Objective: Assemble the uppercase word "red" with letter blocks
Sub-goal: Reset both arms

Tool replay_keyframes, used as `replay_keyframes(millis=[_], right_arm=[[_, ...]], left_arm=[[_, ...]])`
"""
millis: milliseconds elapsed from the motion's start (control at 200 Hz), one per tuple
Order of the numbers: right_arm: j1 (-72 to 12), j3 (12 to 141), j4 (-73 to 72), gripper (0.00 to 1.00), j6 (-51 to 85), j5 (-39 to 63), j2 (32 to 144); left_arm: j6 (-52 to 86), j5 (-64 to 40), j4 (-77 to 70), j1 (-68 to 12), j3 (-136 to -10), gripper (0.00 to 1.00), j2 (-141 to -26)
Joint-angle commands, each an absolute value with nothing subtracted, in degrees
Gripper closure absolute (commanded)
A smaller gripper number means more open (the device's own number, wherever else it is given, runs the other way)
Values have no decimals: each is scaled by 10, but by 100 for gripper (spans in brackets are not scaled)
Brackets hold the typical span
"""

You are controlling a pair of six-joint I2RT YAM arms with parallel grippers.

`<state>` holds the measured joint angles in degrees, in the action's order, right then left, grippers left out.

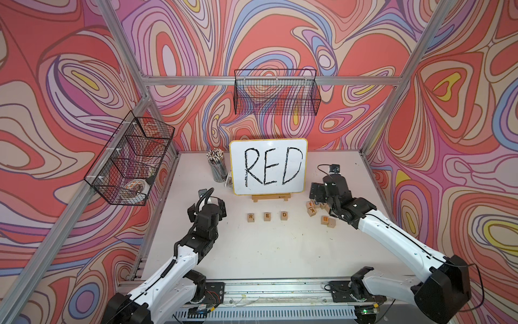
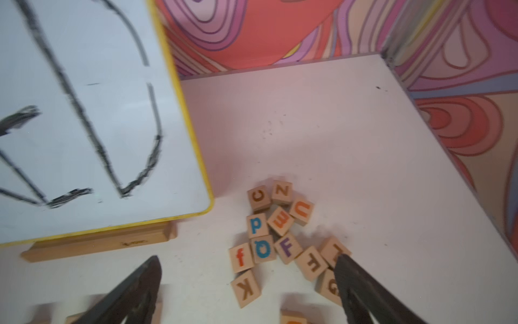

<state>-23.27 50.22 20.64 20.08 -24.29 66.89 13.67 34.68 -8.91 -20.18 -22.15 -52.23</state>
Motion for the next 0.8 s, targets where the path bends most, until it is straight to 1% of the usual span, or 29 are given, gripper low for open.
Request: replay_keyframes(millis=[0, 85, 175, 290, 396, 601, 731, 796], right_arm=[[-176, 427, 71, 2, 139, -221, 664], [-137, 380, -6, 2, 120, -223, 680], [-120, 318, -131, 2, 88, -230, 693], [-93, 273, -244, 2, 63, -221, 724], [-79, 236, -361, 2, 34, -196, 763], [-58, 206, -522, 2, 36, -173, 841], [-47, 210, -569, 2, 15, -164, 877], [-33, 210, -584, 2, 21, -145, 892]], left_arm=[[123, 383, -173, -184, -202, 0, -529], [116, 379, -190, -163, -193, 0, -541], [109, 378, -226, -142, -177, 0, -571], [96, 359, -313, -136, -144, 0, -615], [75, 351, -354, -133, -149, 0, -659], [45, 309, -448, -109, -171, 0, -743], [7, 290, -478, -94, -191, 0, -786], [13, 272, -509, -80, -185, 0, -804]])
